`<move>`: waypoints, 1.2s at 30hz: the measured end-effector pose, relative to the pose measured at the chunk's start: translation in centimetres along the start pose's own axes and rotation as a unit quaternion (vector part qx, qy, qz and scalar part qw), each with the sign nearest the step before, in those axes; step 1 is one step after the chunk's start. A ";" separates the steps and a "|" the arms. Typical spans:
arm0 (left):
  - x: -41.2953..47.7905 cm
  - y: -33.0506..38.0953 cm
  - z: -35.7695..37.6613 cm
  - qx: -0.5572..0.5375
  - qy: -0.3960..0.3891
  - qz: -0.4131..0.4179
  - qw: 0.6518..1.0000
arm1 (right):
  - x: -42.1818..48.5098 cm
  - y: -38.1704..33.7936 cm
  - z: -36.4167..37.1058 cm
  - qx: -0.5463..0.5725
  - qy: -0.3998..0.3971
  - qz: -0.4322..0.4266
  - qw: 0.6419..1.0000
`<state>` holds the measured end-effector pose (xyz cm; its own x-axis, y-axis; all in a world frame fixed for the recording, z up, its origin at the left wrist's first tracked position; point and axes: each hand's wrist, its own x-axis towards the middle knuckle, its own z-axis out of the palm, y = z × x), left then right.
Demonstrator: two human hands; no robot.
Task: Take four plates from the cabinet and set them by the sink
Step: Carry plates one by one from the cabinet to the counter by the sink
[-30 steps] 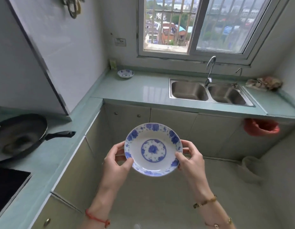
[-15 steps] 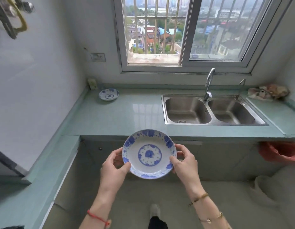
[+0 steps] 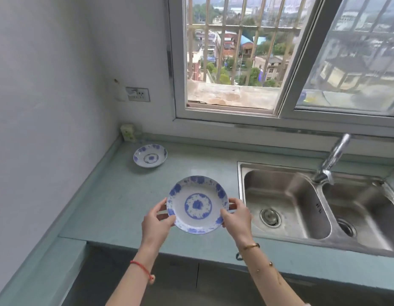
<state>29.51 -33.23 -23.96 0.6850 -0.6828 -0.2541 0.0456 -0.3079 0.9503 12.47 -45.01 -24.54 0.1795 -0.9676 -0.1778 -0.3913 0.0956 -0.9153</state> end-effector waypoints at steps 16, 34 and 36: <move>31.2 0.8 7.2 -0.014 -0.081 -0.066 0.994 | 27.2 0.2 11.2 -0.038 0.035 0.090 0.995; 40.4 -3.6 11.8 0.045 -0.091 -0.108 0.989 | 35.3 5.3 15.0 -0.065 0.029 0.158 0.985; 40.3 -3.4 11.8 0.049 -0.091 -0.104 0.989 | 35.3 5.3 15.1 -0.069 0.030 0.161 0.984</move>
<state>48.37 -67.49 -39.54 0.5247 -0.7031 -0.4799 0.0951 -0.5118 0.8538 30.39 -75.14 -41.11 -0.0252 -0.9050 -0.4248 -0.5394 0.3700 -0.7564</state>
